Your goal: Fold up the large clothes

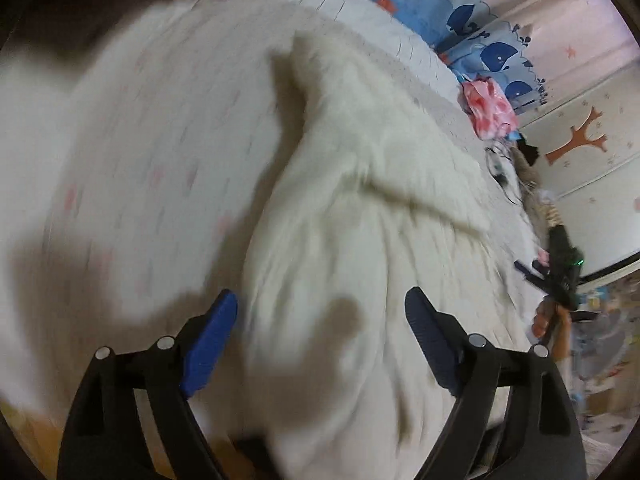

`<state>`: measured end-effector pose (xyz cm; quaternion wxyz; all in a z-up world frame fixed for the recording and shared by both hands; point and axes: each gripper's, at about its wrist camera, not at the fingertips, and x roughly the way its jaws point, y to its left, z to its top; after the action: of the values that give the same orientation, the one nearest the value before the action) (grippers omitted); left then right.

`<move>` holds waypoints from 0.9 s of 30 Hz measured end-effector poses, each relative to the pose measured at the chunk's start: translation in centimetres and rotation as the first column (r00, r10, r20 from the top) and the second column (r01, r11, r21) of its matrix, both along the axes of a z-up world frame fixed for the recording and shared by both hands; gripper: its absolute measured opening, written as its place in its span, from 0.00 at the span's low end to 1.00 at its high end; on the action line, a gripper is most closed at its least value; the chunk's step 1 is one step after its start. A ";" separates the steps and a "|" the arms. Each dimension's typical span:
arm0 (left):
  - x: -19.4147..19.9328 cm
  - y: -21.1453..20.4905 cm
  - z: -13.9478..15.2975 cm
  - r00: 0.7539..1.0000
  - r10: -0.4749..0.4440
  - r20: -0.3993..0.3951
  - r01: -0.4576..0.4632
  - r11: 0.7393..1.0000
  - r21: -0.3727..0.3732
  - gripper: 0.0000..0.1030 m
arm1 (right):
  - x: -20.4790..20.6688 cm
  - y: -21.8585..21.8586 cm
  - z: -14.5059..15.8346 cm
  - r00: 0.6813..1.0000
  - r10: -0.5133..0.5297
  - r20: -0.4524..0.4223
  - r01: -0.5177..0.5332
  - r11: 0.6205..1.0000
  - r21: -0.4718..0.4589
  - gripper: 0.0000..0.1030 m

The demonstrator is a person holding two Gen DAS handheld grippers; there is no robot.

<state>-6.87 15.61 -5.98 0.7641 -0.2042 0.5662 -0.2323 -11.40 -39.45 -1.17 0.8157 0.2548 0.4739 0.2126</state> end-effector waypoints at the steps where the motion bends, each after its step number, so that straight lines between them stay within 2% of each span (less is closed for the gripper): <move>1: -0.9 0.6 -0.8 1.000 -0.001 -0.019 0.001 1.000 -0.029 0.80 | -1.5 -0.3 -0.2 1.000 0.013 -0.019 -0.013 0.999 0.035 0.85; 3: -3.6 1.5 -2.9 0.998 -0.020 -0.060 0.013 0.993 -0.119 0.81 | -5.0 0.1 -1.2 0.996 0.053 -0.069 -0.046 0.993 0.106 0.88; 4: -4.5 1.5 -3.6 0.997 -0.029 -0.072 0.018 0.988 -0.157 0.84 | -5.7 0.6 -1.8 0.994 0.067 -0.087 -0.056 0.992 0.114 0.88; 6: -6.2 1.2 -5.3 0.995 -0.049 -0.089 0.024 0.965 -0.262 0.89 | -7.6 1.4 -3.2 0.987 0.107 -0.123 -0.089 0.986 0.138 0.88; 9: -8.2 -0.6 -5.4 0.993 -0.093 -0.069 0.064 0.938 -0.342 0.89 | -8.3 3.0 -4.6 0.982 0.143 -0.125 -0.113 0.969 0.221 0.90; 11: -9.2 -2.0 -4.9 0.991 -0.130 -0.042 0.107 0.928 -0.358 0.89 | -8.0 4.2 -4.9 0.983 0.145 -0.113 -0.112 0.960 0.258 0.91; 14: -10.4 -3.6 -4.0 0.991 -0.135 -0.007 0.128 0.957 -0.260 0.89 | -7.9 6.3 -4.9 0.977 0.186 -0.101 -0.158 0.959 0.235 0.91; 15: -10.5 -3.7 -3.6 0.992 -0.126 -0.006 0.121 0.966 -0.230 0.83 | -7.9 7.5 -5.0 0.971 0.217 -0.101 -0.193 0.960 0.204 0.89; 16: -10.7 -3.8 -3.3 0.994 -0.106 -0.006 0.103 0.978 -0.179 0.70 | -8.0 8.4 -4.7 0.969 0.235 -0.074 -0.223 0.963 0.149 0.80; 17: -10.8 -3.5 -3.0 0.996 -0.090 -0.004 0.089 0.983 -0.163 0.63 | -8.0 8.6 -4.8 0.966 0.249 -0.065 -0.236 0.959 0.159 0.52; 18: -10.5 -3.4 -2.6 0.997 -0.073 -0.003 0.071 0.983 -0.167 0.44 | -8.1 8.6 -4.6 0.968 0.243 -0.058 -0.231 0.959 0.164 0.27; 19: -10.6 -3.0 -2.0 0.998 -0.057 0.002 0.057 0.982 -0.180 0.28 | -8.1 8.6 -4.3 0.972 0.233 -0.044 -0.223 0.962 0.157 0.23; 21: -11.2 -2.9 0.4 0.996 -0.048 0.078 0.060 0.985 -0.162 0.19 | -8.2 8.2 -2.8 0.977 0.212 0.016 -0.211 0.959 0.187 0.16; 25: -11.6 -3.1 5.0 0.986 -0.029 0.165 0.065 0.974 -0.217 0.13 | -9.2 6.0 2.5 0.976 0.155 0.156 -0.194 0.940 0.280 0.14; 27: -12.2 -2.6 6.4 0.983 -0.023 0.181 0.071 0.963 -0.261 0.13 | -10.1 5.0 4.4 0.969 0.156 0.190 -0.206 0.936 0.287 0.14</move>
<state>-19.04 13.05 0.39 0.7710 -0.2701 0.4648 -0.3415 -21.47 -34.43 3.22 0.7799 0.3140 0.3881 0.3776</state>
